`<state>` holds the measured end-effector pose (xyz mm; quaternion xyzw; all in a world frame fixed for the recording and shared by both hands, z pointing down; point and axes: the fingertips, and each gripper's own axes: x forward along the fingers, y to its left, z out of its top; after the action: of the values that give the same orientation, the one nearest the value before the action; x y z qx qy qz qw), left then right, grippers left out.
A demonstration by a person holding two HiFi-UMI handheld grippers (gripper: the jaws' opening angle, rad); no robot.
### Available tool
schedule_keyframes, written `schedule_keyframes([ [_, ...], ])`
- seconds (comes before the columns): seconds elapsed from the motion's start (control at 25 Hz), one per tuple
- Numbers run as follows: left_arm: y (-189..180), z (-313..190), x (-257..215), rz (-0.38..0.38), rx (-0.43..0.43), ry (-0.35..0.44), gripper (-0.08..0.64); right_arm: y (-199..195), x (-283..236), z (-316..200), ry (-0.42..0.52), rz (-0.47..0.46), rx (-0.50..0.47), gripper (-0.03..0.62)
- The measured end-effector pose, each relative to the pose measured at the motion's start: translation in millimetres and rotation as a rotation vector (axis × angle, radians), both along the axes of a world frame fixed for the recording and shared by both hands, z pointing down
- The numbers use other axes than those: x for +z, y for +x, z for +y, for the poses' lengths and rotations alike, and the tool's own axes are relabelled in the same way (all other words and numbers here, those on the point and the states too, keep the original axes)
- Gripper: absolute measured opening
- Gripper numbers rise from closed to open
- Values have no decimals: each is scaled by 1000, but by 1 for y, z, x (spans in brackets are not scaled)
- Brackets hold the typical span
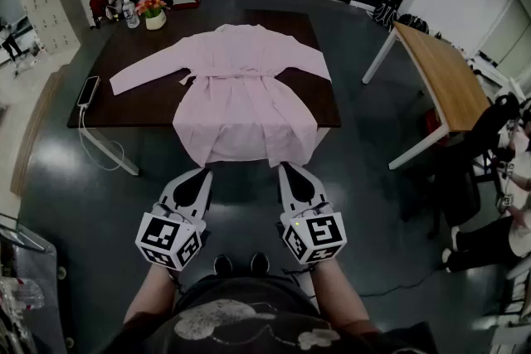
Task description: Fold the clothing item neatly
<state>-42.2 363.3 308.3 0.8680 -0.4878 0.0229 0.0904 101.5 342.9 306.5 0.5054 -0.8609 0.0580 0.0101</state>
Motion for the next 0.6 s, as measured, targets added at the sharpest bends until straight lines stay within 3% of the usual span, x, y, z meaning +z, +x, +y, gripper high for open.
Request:
schedule_keyframes([
  [0.16, -9, -2, 6, 55, -23, -28, 9, -4, 3, -3, -3, 12, -4, -11],
  [0.44, -12, -5, 5, 34, -14, -19, 9, -12, 2, -3, 13, 36, -16, -11],
  [0.6, -14, -3, 7, 30, -14, -11, 9, -15, 0, 1, 15, 1, -16, -11],
])
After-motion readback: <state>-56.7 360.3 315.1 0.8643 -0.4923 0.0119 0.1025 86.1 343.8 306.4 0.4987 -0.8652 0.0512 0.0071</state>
